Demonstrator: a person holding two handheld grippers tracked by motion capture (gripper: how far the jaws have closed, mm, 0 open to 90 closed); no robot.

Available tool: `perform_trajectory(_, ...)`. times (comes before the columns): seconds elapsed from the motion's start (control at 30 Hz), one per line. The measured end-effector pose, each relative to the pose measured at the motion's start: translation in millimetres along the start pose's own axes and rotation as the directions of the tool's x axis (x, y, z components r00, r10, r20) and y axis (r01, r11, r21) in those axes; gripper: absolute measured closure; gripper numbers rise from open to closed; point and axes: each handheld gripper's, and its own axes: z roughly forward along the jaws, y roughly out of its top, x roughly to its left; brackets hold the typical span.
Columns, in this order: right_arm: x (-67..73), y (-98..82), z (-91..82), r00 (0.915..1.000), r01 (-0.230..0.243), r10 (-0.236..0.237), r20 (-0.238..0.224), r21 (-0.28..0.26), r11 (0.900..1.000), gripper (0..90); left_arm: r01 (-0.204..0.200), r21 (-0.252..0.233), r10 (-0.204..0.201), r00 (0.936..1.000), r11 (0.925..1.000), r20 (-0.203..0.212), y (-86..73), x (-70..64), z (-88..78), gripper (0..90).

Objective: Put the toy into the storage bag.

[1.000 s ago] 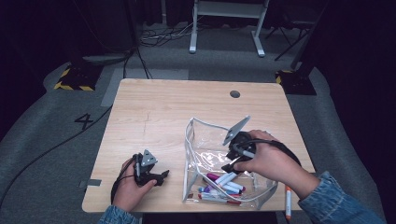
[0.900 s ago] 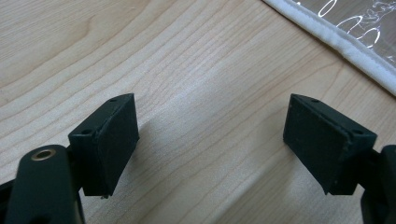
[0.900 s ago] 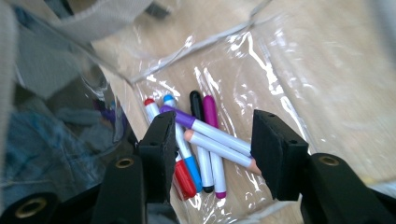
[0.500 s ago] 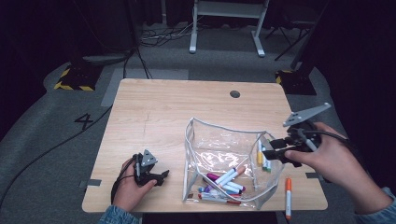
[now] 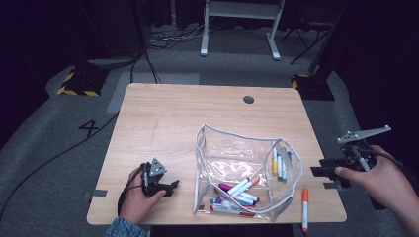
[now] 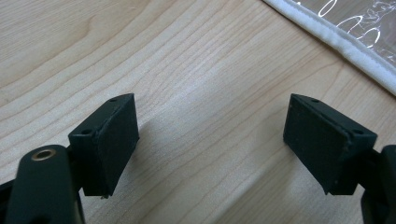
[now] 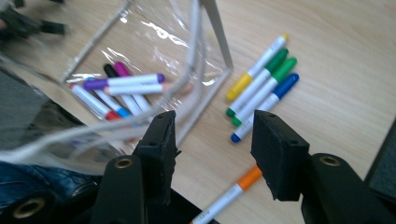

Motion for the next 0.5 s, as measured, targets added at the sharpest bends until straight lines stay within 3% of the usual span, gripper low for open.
perform_trajectory(0.23, -20.0, -34.2, 31.8, 0.9979, -0.060, 0.058, 0.030, 0.067, 0.996, 49.1, 0.000, 0.000, 0.000, 1.0000, 1.0000, 0.000, 0.0, 0.0, 0.0, 18.4)
perform_trajectory(0.5, -27.4, -58.7, 68.9, 0.9959, -0.084, 0.079, 0.044, 0.140, 0.986, 48.9, 0.000, 0.000, 0.000, 1.0000, 1.0000, 0.000, 0.0, 0.0, 0.0, 18.5)
